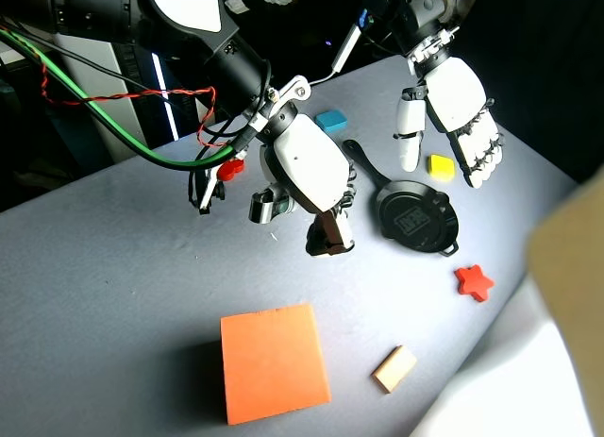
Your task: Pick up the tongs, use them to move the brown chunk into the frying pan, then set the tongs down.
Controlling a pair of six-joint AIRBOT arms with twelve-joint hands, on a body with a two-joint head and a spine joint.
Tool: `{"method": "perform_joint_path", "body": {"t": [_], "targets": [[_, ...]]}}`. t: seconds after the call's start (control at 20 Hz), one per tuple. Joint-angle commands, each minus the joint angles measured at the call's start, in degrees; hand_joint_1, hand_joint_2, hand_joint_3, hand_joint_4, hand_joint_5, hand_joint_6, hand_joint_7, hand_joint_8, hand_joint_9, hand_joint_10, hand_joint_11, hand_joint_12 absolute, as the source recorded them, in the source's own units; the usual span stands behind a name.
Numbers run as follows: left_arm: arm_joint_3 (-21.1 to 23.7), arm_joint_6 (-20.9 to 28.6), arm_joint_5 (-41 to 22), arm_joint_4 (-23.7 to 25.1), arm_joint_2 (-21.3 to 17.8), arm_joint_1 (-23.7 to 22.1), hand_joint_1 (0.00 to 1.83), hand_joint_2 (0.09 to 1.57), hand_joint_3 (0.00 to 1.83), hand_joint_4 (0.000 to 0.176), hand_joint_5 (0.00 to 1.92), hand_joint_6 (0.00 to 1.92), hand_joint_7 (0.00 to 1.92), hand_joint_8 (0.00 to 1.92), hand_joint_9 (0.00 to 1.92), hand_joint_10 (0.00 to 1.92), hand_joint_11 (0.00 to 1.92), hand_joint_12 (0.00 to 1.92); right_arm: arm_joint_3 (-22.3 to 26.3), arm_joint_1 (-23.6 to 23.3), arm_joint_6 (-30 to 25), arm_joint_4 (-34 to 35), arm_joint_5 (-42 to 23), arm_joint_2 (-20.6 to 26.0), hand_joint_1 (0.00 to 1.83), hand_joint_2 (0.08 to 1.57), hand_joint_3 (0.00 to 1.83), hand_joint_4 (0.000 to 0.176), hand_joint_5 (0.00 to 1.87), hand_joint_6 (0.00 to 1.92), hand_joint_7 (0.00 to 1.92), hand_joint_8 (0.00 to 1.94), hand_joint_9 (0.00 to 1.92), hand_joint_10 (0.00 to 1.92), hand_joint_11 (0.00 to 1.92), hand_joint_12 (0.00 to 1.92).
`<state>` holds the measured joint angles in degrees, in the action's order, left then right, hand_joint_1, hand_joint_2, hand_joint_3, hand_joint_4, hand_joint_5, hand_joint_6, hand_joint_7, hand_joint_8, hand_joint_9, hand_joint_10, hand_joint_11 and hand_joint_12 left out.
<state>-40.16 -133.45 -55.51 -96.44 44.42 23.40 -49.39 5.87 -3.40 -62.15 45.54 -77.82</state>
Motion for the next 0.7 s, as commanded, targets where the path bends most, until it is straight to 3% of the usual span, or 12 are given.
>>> {"method": "perform_joint_path", "body": {"t": [0.0,0.65], "targets": [[-0.05,0.12,-2.9,4.04,-0.34,0.0,0.0,1.21,0.0,0.0,0.08,0.0,0.1,0.0,0.1,0.0,0.0,0.22,0.4,-0.37,-0.97,-3.46,0.09,0.16,1.06,1.14,0.0,0.0,0.94,0.08,1.01,0.0,0.92,0.18,0.44,1.38],[0.21,0.25,-3.58,4.05,-0.35,-0.18,0.0,1.21,0.0,0.0,0.08,0.0,0.11,0.0,0.11,0.0,0.0,0.27,0.83,3.2,-3.3,-5.61,1.18,-1.17,1.04,1.15,0.0,0.0,0.95,0.04,1.0,0.0,0.91,0.17,0.43,1.39]]}}
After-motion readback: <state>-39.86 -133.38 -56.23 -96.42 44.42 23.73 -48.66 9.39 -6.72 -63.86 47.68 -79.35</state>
